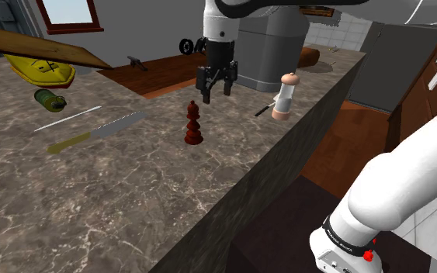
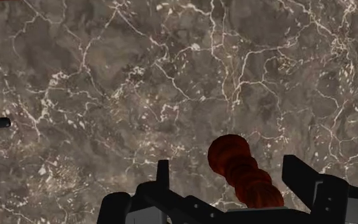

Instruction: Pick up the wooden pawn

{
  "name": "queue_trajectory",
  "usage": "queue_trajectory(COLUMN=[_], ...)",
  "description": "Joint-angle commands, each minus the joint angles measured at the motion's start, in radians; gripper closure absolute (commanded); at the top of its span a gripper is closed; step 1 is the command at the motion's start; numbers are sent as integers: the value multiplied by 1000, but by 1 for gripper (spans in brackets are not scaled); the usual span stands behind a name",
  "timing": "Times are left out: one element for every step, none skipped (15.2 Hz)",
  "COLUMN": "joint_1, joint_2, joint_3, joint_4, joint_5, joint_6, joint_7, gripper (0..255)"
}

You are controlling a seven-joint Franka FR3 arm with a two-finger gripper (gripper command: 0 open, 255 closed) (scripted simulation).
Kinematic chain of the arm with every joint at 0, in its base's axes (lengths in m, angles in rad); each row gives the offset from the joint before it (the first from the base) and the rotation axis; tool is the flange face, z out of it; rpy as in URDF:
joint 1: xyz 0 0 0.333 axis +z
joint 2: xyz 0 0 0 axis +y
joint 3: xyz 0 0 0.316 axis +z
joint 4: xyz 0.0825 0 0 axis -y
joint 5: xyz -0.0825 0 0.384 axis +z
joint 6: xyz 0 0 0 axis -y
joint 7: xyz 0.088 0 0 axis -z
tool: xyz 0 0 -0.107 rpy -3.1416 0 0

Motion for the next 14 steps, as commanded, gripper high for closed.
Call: queue_trajectory(joint_1=[7,12,18,26,35,40,40,40,39,39,39,39,38,38], joint_2=[94,139,185,232,280,301,299,297,295,293,292,291,290,290], joint_3=[27,38,49,59,68,71,70,70,70,70,69,69,69,69], joint_4=[83,126,170,216,264,287,270,254,238,223,208,193,179,171], joint_5=[-19,-30,-42,-55,-69,-76,-75,-74,-73,-73,-72,-72,-72,-72], joint_6=[-7,-12,-20,-28,-39,-44,-30,-16,-2,12,26,39,53,61], joint_7=[38,56,75,93,111,119,118,117,116,116,115,114,113,113], gripper=[0,0,0,0,0,0,0,0,0,0,0,0,0,0])
